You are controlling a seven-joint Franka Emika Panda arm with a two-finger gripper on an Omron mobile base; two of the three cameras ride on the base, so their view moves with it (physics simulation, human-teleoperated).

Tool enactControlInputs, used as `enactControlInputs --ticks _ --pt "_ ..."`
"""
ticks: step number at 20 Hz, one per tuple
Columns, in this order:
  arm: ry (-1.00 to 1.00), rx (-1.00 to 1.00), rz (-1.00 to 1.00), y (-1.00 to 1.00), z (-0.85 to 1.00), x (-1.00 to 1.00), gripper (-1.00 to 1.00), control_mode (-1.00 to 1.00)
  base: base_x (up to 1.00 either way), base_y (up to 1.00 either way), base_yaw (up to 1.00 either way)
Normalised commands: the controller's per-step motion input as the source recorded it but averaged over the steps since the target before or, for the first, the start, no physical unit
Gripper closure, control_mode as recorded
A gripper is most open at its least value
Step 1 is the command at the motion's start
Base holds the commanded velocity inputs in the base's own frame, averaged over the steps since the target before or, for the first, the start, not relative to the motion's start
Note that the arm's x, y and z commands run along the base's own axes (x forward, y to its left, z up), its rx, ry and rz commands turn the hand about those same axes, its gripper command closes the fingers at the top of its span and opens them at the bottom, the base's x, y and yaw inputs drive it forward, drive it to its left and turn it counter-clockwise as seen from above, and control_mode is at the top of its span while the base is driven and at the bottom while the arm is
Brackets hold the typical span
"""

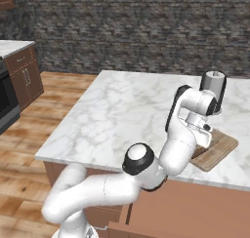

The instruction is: Open the drawer on the right and place the cutting tools on the cutting board.

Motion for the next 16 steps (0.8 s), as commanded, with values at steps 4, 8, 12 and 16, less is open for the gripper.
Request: enactControlInputs --ticks 4,8,12,16 --pt "-0.09 -0.03 0.24 0.95 0.32 -1.0 -1.0 -1.0 0.0 0.0 0.0" --pt "-0.11 -0.08 0.18 0.83 0.75 -0.99 -1.0 -1.0 0.0 0.0 0.0" --pt "-0.17 -0.09 0.14 0.76 0.93 -0.94 -1.0 -1.0 0.0 0.0 0.0" --pt "-0.17 -0.09 0.1 0.67 1.0 -0.87 -1.0 -1.0 0.0 0.0 0.0"
